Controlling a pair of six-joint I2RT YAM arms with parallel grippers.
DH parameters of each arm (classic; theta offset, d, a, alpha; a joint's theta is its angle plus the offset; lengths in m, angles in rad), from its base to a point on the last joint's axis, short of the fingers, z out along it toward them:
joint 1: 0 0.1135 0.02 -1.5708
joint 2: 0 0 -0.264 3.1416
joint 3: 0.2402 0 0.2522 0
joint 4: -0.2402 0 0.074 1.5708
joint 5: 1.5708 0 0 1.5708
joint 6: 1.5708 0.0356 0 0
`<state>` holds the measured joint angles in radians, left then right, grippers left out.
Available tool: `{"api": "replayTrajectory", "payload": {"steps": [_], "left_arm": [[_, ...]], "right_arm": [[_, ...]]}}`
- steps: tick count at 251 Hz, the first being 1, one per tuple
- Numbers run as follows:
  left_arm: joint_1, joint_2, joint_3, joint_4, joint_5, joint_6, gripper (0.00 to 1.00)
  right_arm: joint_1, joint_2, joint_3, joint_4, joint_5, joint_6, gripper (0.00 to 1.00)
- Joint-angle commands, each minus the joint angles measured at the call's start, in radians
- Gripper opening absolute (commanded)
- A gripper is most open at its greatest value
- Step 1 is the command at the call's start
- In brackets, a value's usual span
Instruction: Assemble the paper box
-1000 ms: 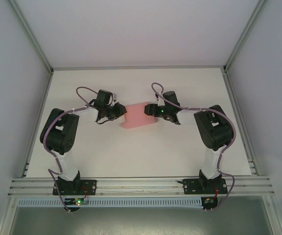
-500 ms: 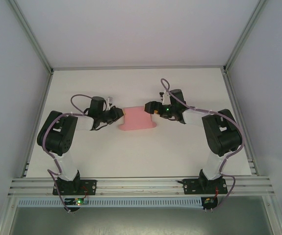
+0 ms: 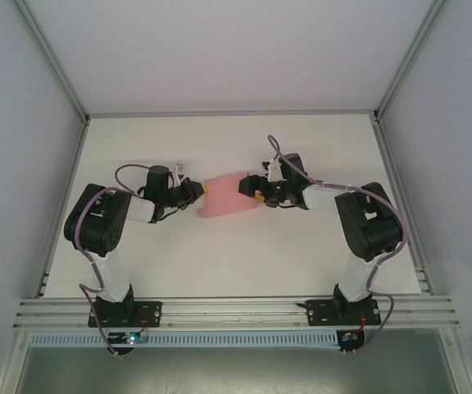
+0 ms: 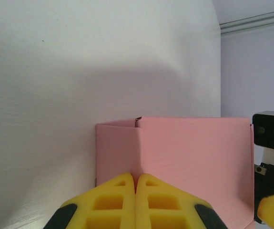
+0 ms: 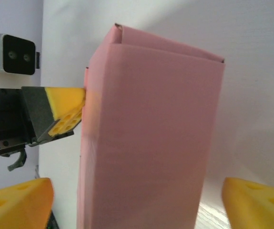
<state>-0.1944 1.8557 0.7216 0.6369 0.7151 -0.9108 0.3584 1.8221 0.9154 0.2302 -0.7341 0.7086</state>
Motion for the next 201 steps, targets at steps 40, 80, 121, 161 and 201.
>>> {"api": "replayTrajectory", "payload": {"steps": [40, 80, 121, 161, 201], "left_arm": [[0.014, 0.027, -0.005, -0.016, -0.002, 0.016, 0.1], [0.013, 0.0, 0.038, 0.004, -0.02, 0.063, 0.17], [0.006, -0.058, 0.119, -0.015, 0.01, 0.186, 0.6], [-0.024, -0.183, 0.184, -0.197, -0.047, 0.431, 1.0], [-0.137, -0.331, 0.23, -0.413, -0.219, 0.764, 1.0]], "right_arm": [[0.004, 0.053, 0.013, 0.233, -0.099, 0.141, 0.53], [-0.004, 0.006, -0.011, 0.23, -0.081, 0.136, 0.41], [-0.028, -0.043, -0.035, 0.221, -0.075, 0.141, 0.41], [-0.053, -0.089, -0.048, 0.208, -0.085, 0.16, 0.41], [-0.095, -0.141, -0.015, 0.112, -0.084, 0.175, 0.4]]}}
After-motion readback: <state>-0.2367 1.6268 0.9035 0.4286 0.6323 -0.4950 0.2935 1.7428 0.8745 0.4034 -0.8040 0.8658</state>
